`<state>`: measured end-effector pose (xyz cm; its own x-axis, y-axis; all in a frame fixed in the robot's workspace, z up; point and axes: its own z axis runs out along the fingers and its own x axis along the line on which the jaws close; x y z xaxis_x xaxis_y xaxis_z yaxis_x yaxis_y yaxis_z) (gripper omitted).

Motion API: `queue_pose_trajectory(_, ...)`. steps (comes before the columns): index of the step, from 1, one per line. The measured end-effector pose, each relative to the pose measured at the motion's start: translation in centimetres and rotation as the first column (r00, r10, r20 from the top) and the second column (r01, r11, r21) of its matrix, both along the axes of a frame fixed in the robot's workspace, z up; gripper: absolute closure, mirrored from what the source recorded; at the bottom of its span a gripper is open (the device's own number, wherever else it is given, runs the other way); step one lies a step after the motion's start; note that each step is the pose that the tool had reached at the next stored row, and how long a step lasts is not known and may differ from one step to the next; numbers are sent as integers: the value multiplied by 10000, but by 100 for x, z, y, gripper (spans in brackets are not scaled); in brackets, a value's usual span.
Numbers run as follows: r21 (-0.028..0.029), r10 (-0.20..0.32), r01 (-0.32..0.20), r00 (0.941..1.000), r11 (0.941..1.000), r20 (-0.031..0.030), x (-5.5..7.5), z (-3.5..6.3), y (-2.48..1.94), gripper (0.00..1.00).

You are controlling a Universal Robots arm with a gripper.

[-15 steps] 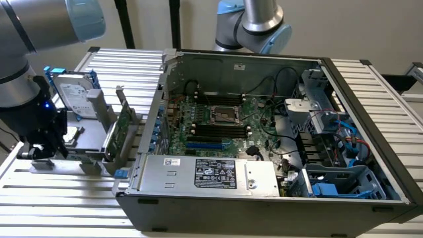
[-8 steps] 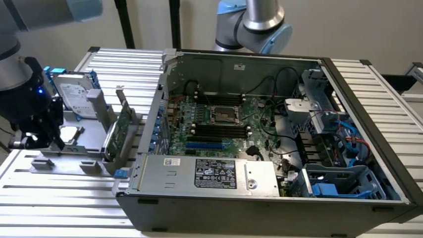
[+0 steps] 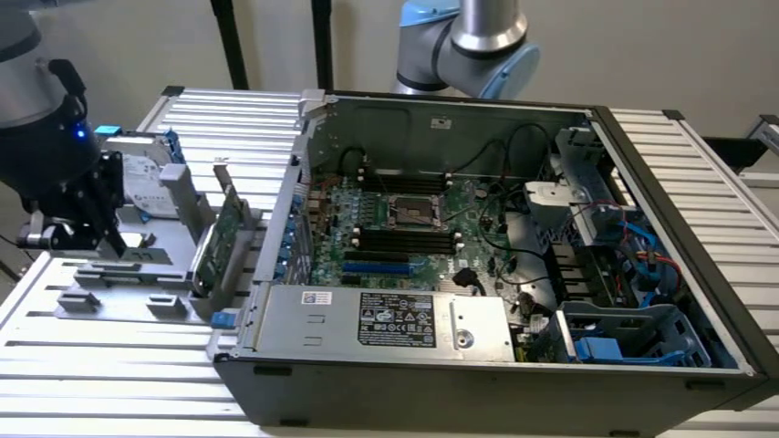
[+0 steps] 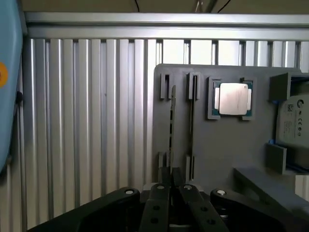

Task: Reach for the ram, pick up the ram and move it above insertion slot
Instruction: 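Pick up the ram and move it above insertion slot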

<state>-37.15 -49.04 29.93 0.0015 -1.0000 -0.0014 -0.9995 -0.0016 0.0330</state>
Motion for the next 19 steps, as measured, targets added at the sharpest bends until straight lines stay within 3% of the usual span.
queue_pose_trajectory(15, 148, 61, -61, 10000, 9999, -4, 468, 676, 0, 87)
queue_pose_trajectory(19, 165, 97, -97, 10000, 9998, -3, 589, 763, 0, 87)
